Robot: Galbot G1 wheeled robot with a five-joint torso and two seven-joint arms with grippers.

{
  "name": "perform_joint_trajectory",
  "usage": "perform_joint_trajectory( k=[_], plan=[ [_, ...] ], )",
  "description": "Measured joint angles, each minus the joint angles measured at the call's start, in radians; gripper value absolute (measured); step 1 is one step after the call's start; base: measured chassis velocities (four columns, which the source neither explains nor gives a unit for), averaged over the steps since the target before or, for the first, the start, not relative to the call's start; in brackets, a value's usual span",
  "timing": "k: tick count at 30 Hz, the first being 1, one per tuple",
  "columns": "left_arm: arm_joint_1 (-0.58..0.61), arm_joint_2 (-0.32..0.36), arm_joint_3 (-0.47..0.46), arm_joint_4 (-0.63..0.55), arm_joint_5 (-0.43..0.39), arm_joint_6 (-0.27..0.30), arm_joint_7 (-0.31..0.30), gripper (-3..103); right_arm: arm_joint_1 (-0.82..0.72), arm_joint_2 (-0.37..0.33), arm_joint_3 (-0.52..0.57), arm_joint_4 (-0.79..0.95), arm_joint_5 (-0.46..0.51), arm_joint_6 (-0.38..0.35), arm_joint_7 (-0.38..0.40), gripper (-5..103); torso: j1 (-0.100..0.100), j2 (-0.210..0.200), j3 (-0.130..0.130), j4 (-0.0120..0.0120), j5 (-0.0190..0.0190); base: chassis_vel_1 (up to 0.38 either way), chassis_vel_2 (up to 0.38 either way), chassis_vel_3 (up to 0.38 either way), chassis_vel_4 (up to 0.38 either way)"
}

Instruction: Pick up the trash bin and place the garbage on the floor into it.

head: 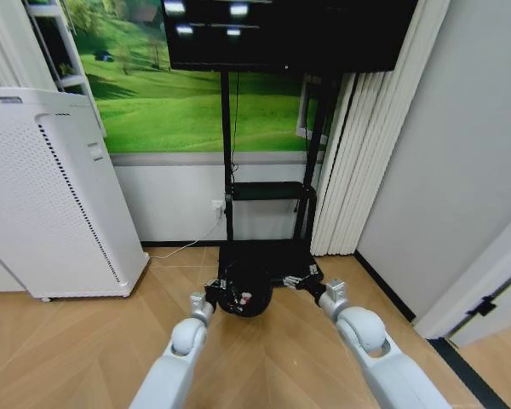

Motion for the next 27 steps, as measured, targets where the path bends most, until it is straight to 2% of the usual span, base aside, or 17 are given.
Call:
perform_joint_trajectory(
  k=[2,3,5,6,8,11,17,27],
  plan=[
    [0.037,0.017,-0.036,-0.049,-0.003,0.004,0.0,7,-0.016,0.04,0.001,-0.031,-0.003,0.012,0.103,100,0.0,0.0,0.0,0.0002,0.0001,0.0,0.0,0.0,0.0],
    [0.037,0.017,-0.036,-0.049,-0.003,0.004,0.0,7,-0.016,0.04,0.001,-0.031,-0.003,0.012,0.103,100,0.0,0.0,0.0,0.0002,0.0001,0.0,0.0,0.0,0.0],
    [0.087,0.03,-0.081,-0.107,-0.004,0.004,0.004,7,-0.043,0.094,0.0,-0.072,-0.045,0.027,0.245,100,0.0,0.0,0.0,-0.0003,0.0002,0.0,0.0,0.0,0.0],
    [0.087,0.03,-0.081,-0.107,-0.004,0.004,0.004,7,-0.043,0.094,0.0,-0.072,-0.045,0.027,0.245,100,0.0,0.0,0.0,-0.0003,0.0002,0.0,0.0,0.0,0.0],
    [0.118,0.039,-0.11,-0.135,-0.003,0.005,0.011,7,-0.062,0.122,-0.001,-0.096,-0.082,0.052,0.3,100,0.0,0.0,0.0,-0.0003,0.0,0.0,0.0,0.0,0.0],
    [0.152,0.059,-0.143,-0.162,-0.008,0.005,0.018,7,-0.097,0.148,0.006,-0.112,-0.103,0.071,0.321,100,0.0,0.0,0.0,0.0,0.0003,0.0,0.0,0.0,0.0],
    [0.165,0.093,-0.186,-0.176,-0.036,0.005,0.023,7,-0.192,0.183,0.03,-0.082,-0.125,0.069,0.3,100,0.0,0.0,0.0,-0.0003,0.0,0.0,0.0,0.0,0.0],
    [0.151,0.103,-0.19,-0.176,-0.048,0.009,0.022,7,-0.244,0.19,0.055,-0.064,-0.14,0.08,0.29,100,0.0,0.0,0.0,-0.0002,0.0003,0.055,-0.028,-0.055,0.025]
  ],
)
